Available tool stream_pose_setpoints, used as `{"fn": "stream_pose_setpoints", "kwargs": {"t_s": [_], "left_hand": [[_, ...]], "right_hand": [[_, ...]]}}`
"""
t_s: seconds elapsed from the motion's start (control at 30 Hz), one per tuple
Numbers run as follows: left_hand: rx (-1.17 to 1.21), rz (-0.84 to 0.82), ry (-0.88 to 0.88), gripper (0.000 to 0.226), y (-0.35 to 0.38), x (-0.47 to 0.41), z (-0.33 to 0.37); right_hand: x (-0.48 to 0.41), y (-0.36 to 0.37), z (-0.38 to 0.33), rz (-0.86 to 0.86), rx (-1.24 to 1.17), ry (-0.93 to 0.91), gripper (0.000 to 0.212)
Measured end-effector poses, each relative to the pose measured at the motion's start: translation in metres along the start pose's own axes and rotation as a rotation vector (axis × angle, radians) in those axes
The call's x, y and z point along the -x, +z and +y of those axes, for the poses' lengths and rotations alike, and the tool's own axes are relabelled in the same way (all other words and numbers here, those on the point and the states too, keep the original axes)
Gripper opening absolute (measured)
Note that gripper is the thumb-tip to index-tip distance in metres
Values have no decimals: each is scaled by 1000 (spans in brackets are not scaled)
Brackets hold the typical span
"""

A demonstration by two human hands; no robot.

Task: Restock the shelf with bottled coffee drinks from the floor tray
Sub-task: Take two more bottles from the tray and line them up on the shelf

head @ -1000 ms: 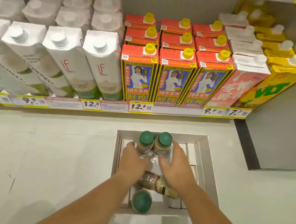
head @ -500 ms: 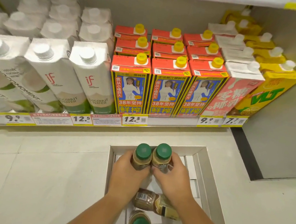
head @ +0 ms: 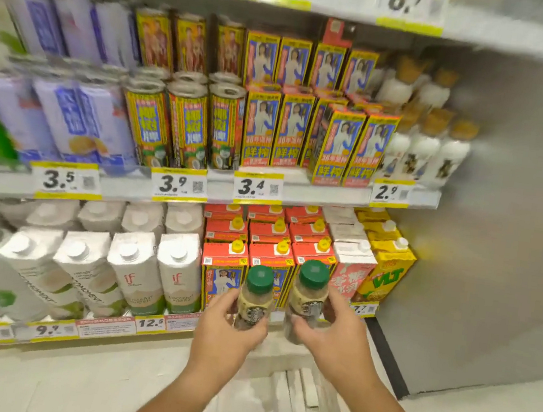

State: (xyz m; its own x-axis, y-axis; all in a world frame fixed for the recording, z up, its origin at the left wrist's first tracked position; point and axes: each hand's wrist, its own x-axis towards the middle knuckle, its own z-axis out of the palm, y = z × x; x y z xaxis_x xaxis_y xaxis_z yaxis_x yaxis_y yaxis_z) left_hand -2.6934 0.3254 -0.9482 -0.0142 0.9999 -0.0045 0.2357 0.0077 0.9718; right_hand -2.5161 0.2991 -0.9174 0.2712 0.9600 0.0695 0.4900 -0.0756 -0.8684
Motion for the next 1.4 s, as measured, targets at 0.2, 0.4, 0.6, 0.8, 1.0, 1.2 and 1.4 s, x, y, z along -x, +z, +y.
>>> {"fn": "stream_pose_setpoints", "kwargs": {"t_s": [0.2,0.4,0.6,0.8,1.0,1.2,1.4], "left_hand": [[-6,26,204,53,-14,-29,104],[-11,-25,364,28,-29,-54,243],[57,-6,503,24,-29,-67,371],[51,97,535,32,-8,-89,462],[51,145,489,34,25,-126,513],[22,243,459,32,51,-163,520],[-58,312,474,18,68,-177,508]], "right_hand": [[-28,-61,-89,130,-5,-142,44],[-58,-144,-196,185,-38,-311,31],[-90,-206,-270,267,-72,-451,30],[-131,-251,-304,294,-50,-520,27],[-198,-287,-310,336,-52,-476,59],[-249,-307,-312,278,-122,-503,25],[-279,-290,-301,206,-139,-465,27]]}}
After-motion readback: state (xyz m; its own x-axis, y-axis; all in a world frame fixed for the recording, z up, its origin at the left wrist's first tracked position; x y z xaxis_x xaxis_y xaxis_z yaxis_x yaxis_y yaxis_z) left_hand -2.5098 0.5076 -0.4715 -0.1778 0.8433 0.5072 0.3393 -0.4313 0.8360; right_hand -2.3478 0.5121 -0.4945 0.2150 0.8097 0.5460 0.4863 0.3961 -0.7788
